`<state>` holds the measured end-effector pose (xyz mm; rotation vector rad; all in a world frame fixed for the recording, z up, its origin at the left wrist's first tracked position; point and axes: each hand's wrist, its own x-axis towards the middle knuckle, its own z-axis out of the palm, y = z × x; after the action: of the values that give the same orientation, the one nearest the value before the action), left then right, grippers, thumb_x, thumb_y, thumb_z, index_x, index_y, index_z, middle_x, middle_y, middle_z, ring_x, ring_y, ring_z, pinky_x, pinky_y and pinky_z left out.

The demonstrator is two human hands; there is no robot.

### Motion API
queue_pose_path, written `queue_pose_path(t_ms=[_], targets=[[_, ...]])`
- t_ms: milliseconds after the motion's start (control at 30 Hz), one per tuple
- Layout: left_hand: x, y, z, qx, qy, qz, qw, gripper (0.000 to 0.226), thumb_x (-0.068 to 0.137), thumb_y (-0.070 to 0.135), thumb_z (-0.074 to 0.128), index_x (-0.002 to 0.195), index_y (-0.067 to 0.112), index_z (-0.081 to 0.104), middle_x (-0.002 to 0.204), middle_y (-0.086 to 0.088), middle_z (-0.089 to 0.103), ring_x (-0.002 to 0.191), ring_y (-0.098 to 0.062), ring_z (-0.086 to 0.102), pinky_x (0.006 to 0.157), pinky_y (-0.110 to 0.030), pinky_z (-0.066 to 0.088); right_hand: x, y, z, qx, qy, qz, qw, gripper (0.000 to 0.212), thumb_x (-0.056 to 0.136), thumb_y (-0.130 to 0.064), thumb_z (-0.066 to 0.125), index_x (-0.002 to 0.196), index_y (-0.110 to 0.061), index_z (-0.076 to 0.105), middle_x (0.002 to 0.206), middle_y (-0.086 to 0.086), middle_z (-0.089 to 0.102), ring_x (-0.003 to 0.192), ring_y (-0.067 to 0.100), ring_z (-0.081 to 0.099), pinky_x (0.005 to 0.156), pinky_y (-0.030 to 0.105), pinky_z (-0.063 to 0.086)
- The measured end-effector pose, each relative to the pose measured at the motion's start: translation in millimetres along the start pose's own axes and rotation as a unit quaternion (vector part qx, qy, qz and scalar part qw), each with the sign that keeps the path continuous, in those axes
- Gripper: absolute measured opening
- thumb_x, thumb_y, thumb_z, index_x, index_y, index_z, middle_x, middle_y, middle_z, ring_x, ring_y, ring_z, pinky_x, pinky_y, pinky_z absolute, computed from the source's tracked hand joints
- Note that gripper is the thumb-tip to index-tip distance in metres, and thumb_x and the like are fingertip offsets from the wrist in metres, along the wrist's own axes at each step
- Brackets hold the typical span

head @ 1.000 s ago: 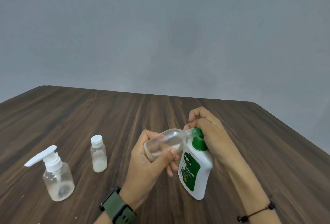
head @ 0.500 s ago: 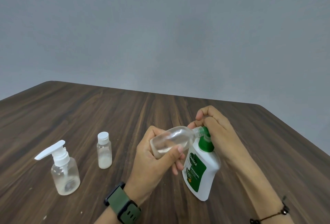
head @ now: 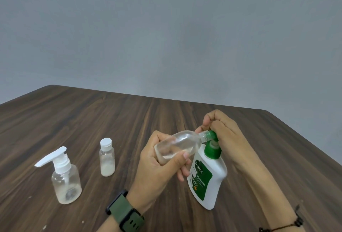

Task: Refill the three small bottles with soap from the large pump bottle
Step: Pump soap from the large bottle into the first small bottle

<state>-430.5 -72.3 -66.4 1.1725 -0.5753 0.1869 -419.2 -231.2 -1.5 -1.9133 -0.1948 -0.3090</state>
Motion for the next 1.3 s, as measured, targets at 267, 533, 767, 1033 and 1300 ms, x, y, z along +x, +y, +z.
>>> queue_pose_path(t_ms=[267, 533, 767, 1033, 1300], targets=[[-1, -2, -2, 0.007, -0.002, -0.015, 1.000, 0.041, 0.068, 0.023, 0.070, 0.094, 0.001, 0.047, 0.069, -0.017, 0.069, 0.049, -0.021, 0.063, 0.041, -0.023, 0.049, -4, 12, 7, 0.014, 0.017, 0.009, 1.000, 0.030, 0.090, -0.001, 0.032, 0.070, -0.018, 0.048, 0.073, 0.016, 0.062, 0.061, 0.023, 0.051, 0.057, 0.033, 0.041], [1, 0, -1, -0.002, -0.010, -0.018, 1.000, 0.044, 0.067, 0.023, 0.070, 0.096, -0.001, 0.046, 0.068, -0.016, 0.069, 0.050, -0.021, 0.064, 0.042, -0.024, 0.050, -4, 7, 6, 0.022, 0.030, -0.002, 0.999, 0.030, 0.089, 0.000, 0.033, 0.070, -0.018, 0.048, 0.076, 0.023, 0.062, 0.060, 0.020, 0.051, 0.056, 0.032, 0.041], [1, -1, -1, -0.001, -0.008, -0.019, 1.000, 0.041, 0.068, 0.022, 0.069, 0.096, 0.002, 0.047, 0.070, -0.018, 0.068, 0.050, -0.022, 0.064, 0.042, -0.025, 0.050, -3, 7, 5, 0.020, 0.033, -0.004, 0.999, 0.033, 0.088, -0.002, 0.033, 0.066, -0.021, 0.047, 0.076, 0.019, 0.061, 0.064, 0.023, 0.049, 0.061, 0.037, 0.039], [0, -3, -2, -0.001, -0.009, -0.025, 1.000, 0.041, 0.068, 0.022, 0.070, 0.094, 0.002, 0.046, 0.068, -0.017, 0.068, 0.050, -0.022, 0.064, 0.042, -0.024, 0.050, -5, 13, 8, 0.022, 0.032, -0.004, 0.999, 0.025, 0.082, -0.014, 0.036, 0.063, -0.026, 0.047, 0.073, 0.018, 0.060, 0.059, 0.022, 0.048, 0.055, 0.034, 0.038], [0, -3, 0, -0.007, -0.005, -0.020, 1.000, 0.038, 0.069, 0.019, 0.069, 0.095, 0.004, 0.047, 0.070, -0.018, 0.069, 0.050, -0.022, 0.064, 0.042, -0.024, 0.050, -2, 1, 1, -0.009, 0.010, -0.018, 1.000, 0.022, 0.078, -0.019, 0.035, 0.063, -0.027, 0.050, 0.085, 0.024, 0.062, 0.066, 0.021, 0.048, 0.063, 0.038, 0.040]])
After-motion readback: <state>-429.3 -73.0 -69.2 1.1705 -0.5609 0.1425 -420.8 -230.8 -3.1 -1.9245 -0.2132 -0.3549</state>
